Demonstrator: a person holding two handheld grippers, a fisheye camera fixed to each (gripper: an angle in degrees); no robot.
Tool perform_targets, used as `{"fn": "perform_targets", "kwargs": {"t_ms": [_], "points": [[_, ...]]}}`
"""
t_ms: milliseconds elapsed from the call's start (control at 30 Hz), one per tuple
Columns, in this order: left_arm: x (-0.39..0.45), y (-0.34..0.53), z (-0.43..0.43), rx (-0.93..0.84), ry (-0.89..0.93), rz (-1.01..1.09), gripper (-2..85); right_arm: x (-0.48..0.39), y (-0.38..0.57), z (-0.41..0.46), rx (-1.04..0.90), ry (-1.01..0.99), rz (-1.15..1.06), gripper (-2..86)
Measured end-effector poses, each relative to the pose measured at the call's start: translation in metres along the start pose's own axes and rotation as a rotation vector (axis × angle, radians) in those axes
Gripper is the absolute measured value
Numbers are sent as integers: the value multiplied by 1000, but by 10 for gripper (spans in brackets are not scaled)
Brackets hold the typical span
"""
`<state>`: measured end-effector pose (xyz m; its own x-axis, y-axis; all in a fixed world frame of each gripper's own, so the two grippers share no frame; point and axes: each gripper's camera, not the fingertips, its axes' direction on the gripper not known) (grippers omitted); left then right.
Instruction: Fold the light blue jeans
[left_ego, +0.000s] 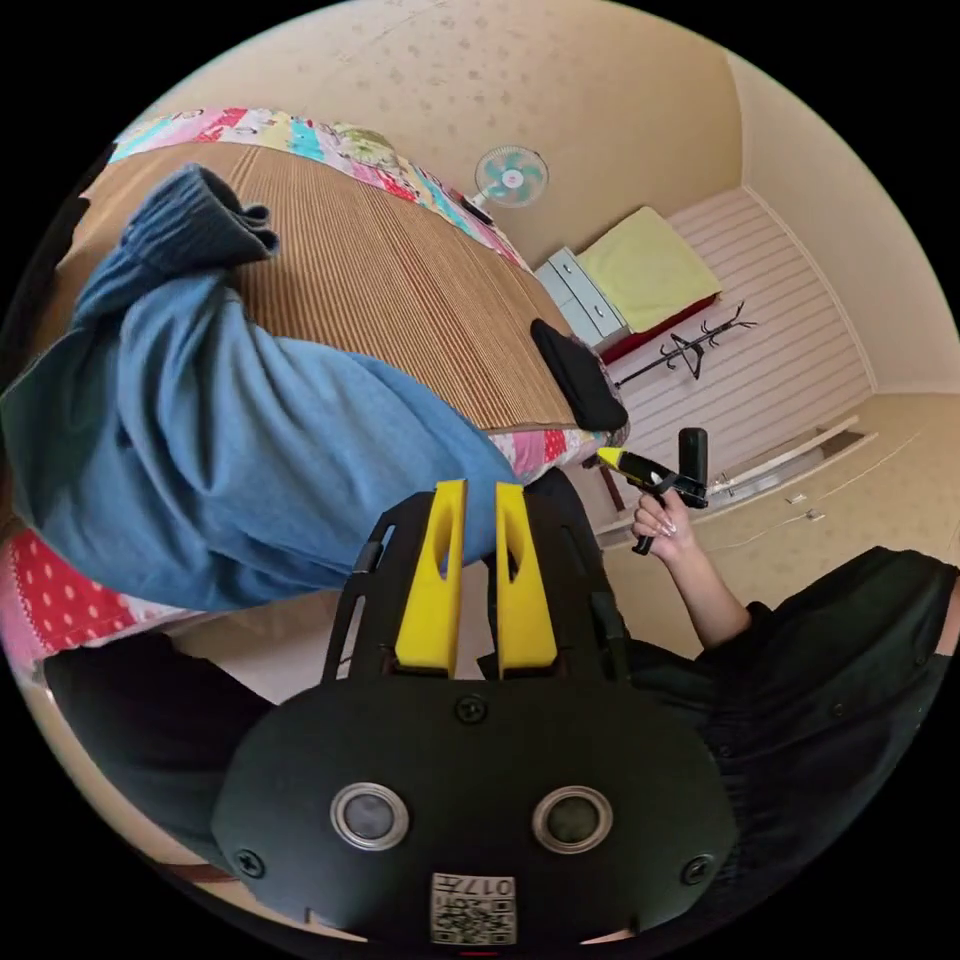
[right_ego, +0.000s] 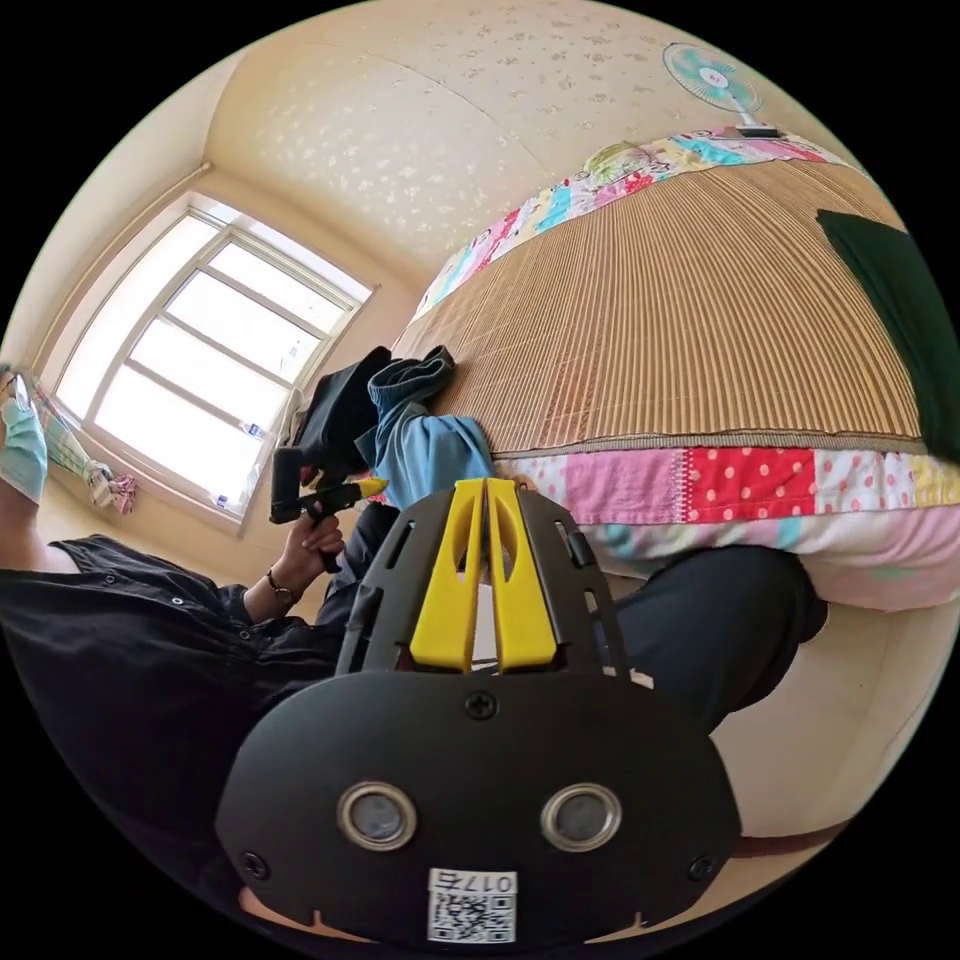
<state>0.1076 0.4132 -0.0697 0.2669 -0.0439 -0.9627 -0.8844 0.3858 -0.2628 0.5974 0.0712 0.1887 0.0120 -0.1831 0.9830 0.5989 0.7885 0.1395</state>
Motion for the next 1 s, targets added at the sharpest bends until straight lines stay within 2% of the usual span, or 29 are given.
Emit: {"fn": "perform_targets", "kwargs": {"t_ms": [100,267,333,433,633,700,800,867,1000], "points": [[-11,-19,-42,147,-209,-23,78,-17,-21,31,-57,5,-61,4],[-30,-71,-53,193,-413,-67,132,-31,-40,60,-58,-91,-83,4],[-29,-93,-51,234,-556,-46,150,-34,-42,64,-43,-121,-76,4],[-30,-119,-31,188,-665,9,158,-33,-37,60,-22,-144,-59,5],[-36,-143,19,-57,-577,147,165,-13,-16,37,15,-128,9,8],[-33,-141,16,-58,-522,163,182,-7,-9,29,31,-116,32,9],[-28,-125,-8,37,-429,166,174,2,1,17,67,-112,64,9],[-29,-118,-13,61,-458,144,162,5,6,13,88,-115,72,9],[-45,-128,15,-90,-619,89,161,12,10,18,96,-165,88,10]]}}
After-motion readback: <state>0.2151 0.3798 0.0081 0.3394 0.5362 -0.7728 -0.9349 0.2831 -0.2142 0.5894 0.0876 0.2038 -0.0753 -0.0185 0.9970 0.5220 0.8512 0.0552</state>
